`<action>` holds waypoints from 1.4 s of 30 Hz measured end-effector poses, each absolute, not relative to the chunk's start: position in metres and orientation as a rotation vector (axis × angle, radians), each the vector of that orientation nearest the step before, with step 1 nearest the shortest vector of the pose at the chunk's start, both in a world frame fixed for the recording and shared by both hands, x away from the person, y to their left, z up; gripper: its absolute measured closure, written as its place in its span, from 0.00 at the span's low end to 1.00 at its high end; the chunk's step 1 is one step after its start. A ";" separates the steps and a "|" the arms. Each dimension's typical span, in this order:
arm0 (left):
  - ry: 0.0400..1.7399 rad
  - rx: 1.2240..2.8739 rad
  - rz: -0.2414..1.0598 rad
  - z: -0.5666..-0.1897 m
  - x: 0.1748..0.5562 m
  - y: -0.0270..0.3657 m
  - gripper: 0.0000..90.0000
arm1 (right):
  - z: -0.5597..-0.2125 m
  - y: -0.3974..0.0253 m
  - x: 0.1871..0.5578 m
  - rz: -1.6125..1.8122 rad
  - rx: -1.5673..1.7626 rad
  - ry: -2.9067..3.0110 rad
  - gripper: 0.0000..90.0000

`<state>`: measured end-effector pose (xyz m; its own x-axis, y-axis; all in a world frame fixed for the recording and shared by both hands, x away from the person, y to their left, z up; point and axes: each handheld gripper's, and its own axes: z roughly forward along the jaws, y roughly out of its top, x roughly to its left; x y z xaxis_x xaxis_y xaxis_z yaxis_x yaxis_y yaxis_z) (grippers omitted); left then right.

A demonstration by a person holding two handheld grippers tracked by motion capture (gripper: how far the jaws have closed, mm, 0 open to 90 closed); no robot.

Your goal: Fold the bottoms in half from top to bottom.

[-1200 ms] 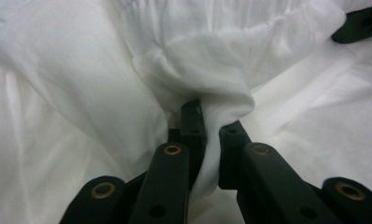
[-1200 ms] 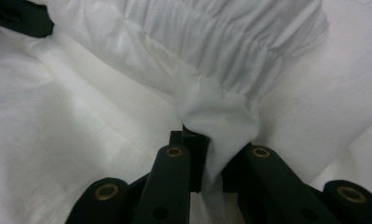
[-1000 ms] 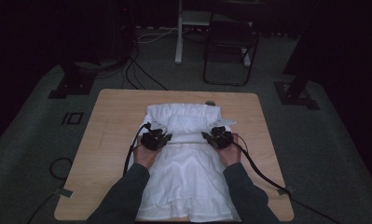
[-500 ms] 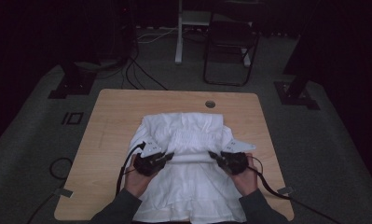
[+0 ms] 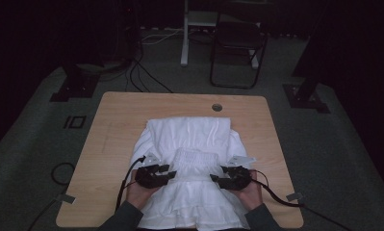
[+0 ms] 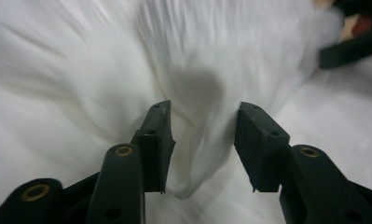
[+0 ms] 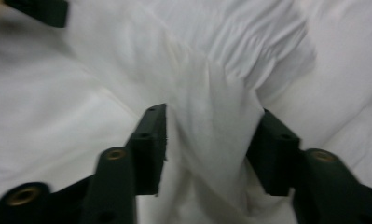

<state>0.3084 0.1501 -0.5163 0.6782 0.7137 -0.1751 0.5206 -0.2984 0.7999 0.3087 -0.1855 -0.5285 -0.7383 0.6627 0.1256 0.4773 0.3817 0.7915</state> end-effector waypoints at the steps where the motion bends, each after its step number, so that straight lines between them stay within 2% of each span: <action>1: 0.964 1.962 0.287 -0.510 0.311 0.153 0.65 | -0.524 -0.189 0.308 1.325 1.013 2.410 0.51; 3: 0.986 1.969 0.309 -0.506 0.321 0.154 0.77 | -0.511 -0.199 0.309 1.425 1.031 2.325 0.55; 5: 1.023 1.988 0.293 -0.512 0.332 0.149 0.92 | -0.505 -0.205 0.314 1.455 1.092 2.254 0.78; 6: 1.042 2.010 0.284 -0.516 0.337 0.146 0.96 | -0.504 -0.206 0.319 1.432 1.142 2.245 0.86; 8: 1.092 2.074 0.259 -0.532 0.349 0.136 1.00 | -0.509 -0.202 0.329 1.316 1.200 2.267 0.95; 11: 1.079 2.135 0.226 -0.552 0.360 0.126 1.00 | -0.534 -0.189 0.348 1.121 1.249 2.357 0.95; 14: 1.052 2.189 0.284 -0.548 0.368 0.122 1.00 | -0.551 -0.180 0.361 1.039 1.269 2.385 0.97; 20: 1.085 2.203 0.383 -0.546 0.398 0.116 1.00 | -0.554 -0.177 0.389 1.057 1.353 2.332 0.98; 22: 1.114 2.192 0.386 -0.545 0.408 0.114 1.00 | -0.554 -0.176 0.399 1.064 1.374 2.314 0.95; 24: 1.119 2.182 0.382 -0.543 0.409 0.115 0.96 | -0.554 -0.176 0.405 1.094 1.390 2.305 0.89; 26: 1.094 2.156 0.380 -0.539 0.401 0.117 0.91 | -0.552 -0.178 0.404 1.151 1.384 2.311 0.86; 30: 1.017 2.108 0.357 -0.536 0.377 0.122 0.87 | -0.549 -0.181 0.388 1.258 1.317 2.334 0.82; 37: 0.895 2.153 0.357 -0.546 0.339 0.129 0.86 | -0.538 -0.190 0.353 1.338 1.156 2.378 0.74; 42: 0.875 2.191 0.359 -0.550 0.333 0.132 0.84 | -0.526 -0.205 0.351 1.308 1.220 2.248 0.74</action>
<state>0.3332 0.1318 -0.5497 0.7288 0.6846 -0.0122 0.4783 -0.4963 0.7245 0.3513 -0.2053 -0.5259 -0.6100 0.7736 0.1716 0.5317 0.2391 0.8125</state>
